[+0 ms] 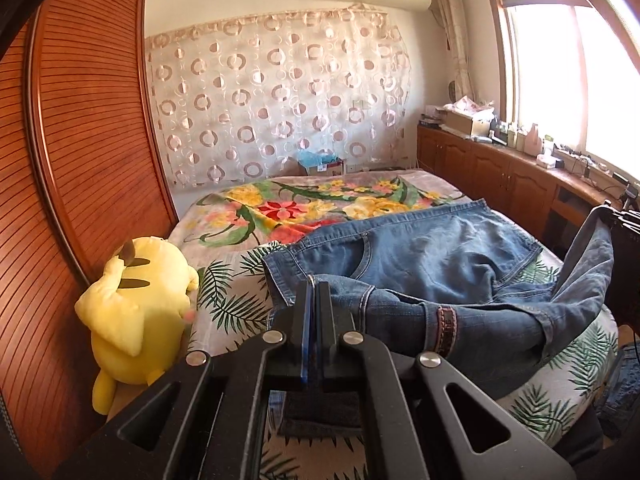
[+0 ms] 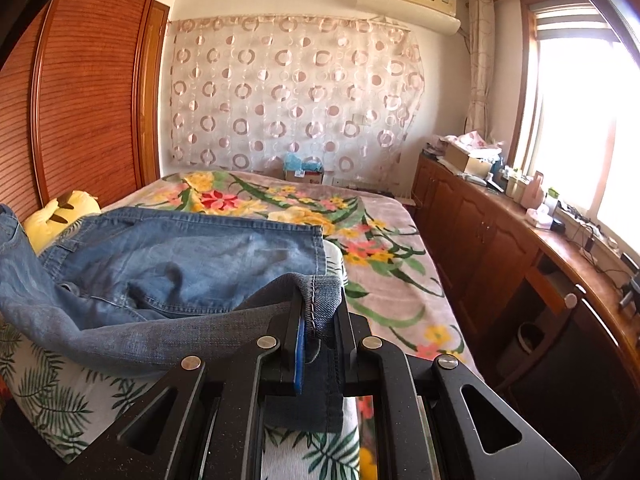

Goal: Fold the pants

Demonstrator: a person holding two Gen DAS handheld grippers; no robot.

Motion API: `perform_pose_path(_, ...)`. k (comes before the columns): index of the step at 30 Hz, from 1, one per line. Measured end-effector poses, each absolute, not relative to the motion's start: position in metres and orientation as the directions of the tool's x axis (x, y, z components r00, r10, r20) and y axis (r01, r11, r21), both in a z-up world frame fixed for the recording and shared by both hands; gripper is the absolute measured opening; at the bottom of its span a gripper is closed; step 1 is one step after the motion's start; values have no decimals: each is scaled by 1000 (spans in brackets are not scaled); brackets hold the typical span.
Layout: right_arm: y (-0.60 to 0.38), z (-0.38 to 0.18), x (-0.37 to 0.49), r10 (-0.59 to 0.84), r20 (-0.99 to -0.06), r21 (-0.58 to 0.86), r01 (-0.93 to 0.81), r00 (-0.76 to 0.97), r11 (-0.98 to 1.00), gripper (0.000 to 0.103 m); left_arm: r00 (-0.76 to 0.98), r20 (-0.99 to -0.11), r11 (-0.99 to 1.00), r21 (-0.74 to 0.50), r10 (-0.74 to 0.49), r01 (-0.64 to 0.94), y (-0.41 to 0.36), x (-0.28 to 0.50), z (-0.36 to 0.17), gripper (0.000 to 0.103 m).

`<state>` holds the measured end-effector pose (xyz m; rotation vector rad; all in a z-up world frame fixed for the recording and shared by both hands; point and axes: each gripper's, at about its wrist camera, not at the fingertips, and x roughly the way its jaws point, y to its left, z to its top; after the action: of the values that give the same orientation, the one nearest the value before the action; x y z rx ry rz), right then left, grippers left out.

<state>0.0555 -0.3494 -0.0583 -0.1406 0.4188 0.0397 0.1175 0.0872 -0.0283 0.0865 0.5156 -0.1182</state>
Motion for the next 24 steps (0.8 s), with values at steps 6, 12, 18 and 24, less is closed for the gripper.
perform_pose_path(6, -351, -55, 80, 4, -419, -117, -58, 908, 991, 11, 847, -526, 990, 55, -82, 130, 90, 143, -38, 2)
perform_pose_path(12, -351, -46, 101, 6, -415, -108, -56, 910, 993, 11, 845, -528, 988, 69, -81, 137, 92, 163, -34, 2)
perform_pose_path(18, -350, -42, 124, -2, -410, -132, -57, 912, 990, 11, 847, -527, 990, 73, -66, 123, 98, 192, -30, 2)
perform_pose_path(24, -352, -31, 149, -5, -392, -152, -59, 920, 987, 11, 862, -504, 992, 77, -50, 103, 104, 221, -14, 2)
